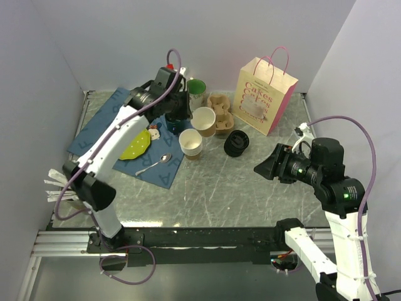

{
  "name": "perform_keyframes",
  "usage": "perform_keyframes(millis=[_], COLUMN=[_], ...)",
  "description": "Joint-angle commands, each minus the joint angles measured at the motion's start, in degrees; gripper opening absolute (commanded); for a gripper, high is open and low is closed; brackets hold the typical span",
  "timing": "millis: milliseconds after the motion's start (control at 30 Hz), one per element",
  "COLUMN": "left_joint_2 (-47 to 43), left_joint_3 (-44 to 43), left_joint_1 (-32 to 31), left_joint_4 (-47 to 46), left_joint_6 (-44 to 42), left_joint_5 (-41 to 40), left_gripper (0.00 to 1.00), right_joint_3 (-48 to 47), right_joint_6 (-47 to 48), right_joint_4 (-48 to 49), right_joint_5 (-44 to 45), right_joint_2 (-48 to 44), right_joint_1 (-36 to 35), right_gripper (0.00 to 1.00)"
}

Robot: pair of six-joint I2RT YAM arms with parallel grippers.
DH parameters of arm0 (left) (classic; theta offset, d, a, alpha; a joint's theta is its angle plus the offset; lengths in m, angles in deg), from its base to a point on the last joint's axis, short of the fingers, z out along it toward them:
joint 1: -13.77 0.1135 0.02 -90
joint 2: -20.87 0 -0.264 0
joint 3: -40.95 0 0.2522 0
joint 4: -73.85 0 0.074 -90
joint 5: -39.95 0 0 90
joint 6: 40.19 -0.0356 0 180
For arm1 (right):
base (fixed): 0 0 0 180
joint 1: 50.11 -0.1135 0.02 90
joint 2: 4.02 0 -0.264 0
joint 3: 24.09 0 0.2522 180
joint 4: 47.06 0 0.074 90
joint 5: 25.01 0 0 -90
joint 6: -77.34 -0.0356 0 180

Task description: Pack the takeout coffee

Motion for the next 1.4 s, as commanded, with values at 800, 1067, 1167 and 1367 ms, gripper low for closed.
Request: perform_keyframes(millis=[800, 1067, 1167, 1367], left_joint_2=[-15.8, -16.0, -17.7, -25.1], left_joint_3=[46.6, 45.1, 38.5, 31.1], left_joint_1=[-16.4, -16.7, -16.8, -16.8], left_joint_4=[-19.1, -16.6, -13.3, -9.7], left_joint_6=[5.4, 5.0, 4.0, 4.5], left_joint_5=[-5.1, -5.8, -7.9, -10.1], left_gripper=[0.03, 0.51, 0.69, 0.99], right_joint_3=[8.0, 10.2, 10.5, 10.8], right_joint_6=[-4.0, -5.4, -5.5, -3.9], right_joint_4=[6.0, 5.9, 8.3, 20.2], right_joint_5=[3.6, 10.4, 15.6, 23.3], right_joint_2=[-1.1, -1.2, 0.3, 9.6], right_joint_1=[-0.3, -0.3, -0.2, -0.2], right_gripper=[0.69, 0.68, 0.68, 0.63])
